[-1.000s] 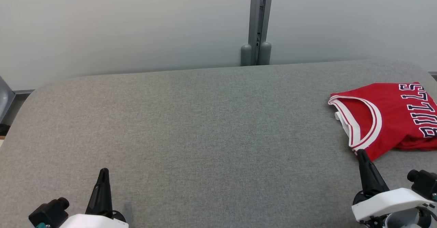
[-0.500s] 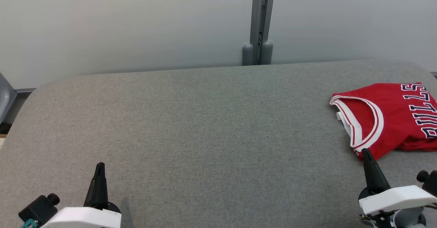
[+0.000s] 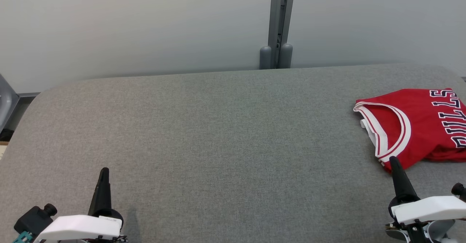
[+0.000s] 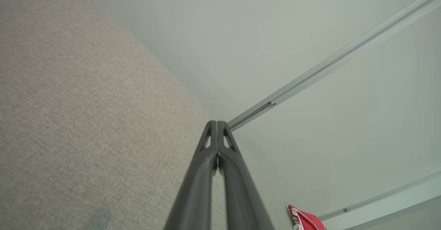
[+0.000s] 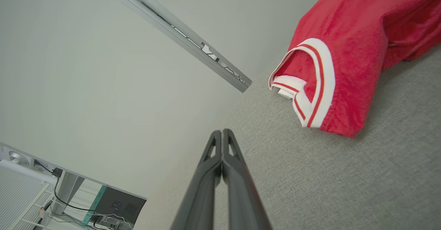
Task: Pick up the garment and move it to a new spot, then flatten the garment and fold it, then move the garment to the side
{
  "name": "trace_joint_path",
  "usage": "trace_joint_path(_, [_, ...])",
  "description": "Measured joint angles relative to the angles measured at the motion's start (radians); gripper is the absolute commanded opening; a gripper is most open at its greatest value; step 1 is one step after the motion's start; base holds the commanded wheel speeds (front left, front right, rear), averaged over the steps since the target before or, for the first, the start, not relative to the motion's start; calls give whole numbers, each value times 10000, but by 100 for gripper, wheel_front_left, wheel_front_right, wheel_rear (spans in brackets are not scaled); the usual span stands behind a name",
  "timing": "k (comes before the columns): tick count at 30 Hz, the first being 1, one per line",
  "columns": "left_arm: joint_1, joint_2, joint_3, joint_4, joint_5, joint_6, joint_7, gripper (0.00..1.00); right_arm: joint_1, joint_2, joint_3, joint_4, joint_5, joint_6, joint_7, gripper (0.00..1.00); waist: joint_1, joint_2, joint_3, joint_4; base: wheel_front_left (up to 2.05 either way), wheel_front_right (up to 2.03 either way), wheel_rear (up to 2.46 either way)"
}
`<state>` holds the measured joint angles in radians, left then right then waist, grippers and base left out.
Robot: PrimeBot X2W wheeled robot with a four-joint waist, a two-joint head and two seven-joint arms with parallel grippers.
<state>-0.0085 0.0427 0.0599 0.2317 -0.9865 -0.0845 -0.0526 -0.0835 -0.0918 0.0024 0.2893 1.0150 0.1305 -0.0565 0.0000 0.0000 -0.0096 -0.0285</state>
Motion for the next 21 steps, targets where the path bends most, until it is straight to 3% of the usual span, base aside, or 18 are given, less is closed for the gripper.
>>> trace_joint_path(21, [-293,17,190,52,-2130,-157,579,0,-91,159,-405,-153,2038,0,579,0,0,1,35,80,0,0,0])
